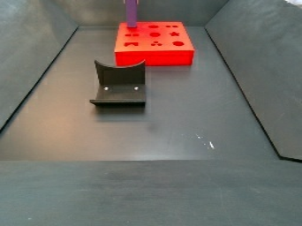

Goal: Insert the rectangle object.

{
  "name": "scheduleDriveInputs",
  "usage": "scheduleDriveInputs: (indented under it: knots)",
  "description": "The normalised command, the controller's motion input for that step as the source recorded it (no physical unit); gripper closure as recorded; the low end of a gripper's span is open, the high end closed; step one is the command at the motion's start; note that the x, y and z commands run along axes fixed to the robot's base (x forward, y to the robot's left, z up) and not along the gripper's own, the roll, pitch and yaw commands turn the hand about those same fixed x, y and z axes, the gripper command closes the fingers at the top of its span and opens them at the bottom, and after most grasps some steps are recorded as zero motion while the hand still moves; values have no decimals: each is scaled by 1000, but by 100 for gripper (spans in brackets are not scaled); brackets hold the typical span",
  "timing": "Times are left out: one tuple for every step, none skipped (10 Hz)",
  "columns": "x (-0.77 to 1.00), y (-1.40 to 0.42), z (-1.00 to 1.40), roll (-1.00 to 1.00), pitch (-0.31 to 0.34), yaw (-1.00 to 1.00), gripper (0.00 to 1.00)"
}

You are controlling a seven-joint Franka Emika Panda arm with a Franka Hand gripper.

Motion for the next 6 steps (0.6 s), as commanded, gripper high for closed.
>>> scheduleDriveInputs:
  knots:
    - [-100, 0, -26, 43, 0, 0, 100]
    - [137, 0, -74, 20, 0, 0, 100]
    - [123, 0, -89, 26, 0, 0, 100]
    - [263, 0, -103, 20, 0, 40, 100]
    - [266, 0, -111, 4, 0, 49, 100]
    - [0, 0, -69, 6, 0, 0, 100]
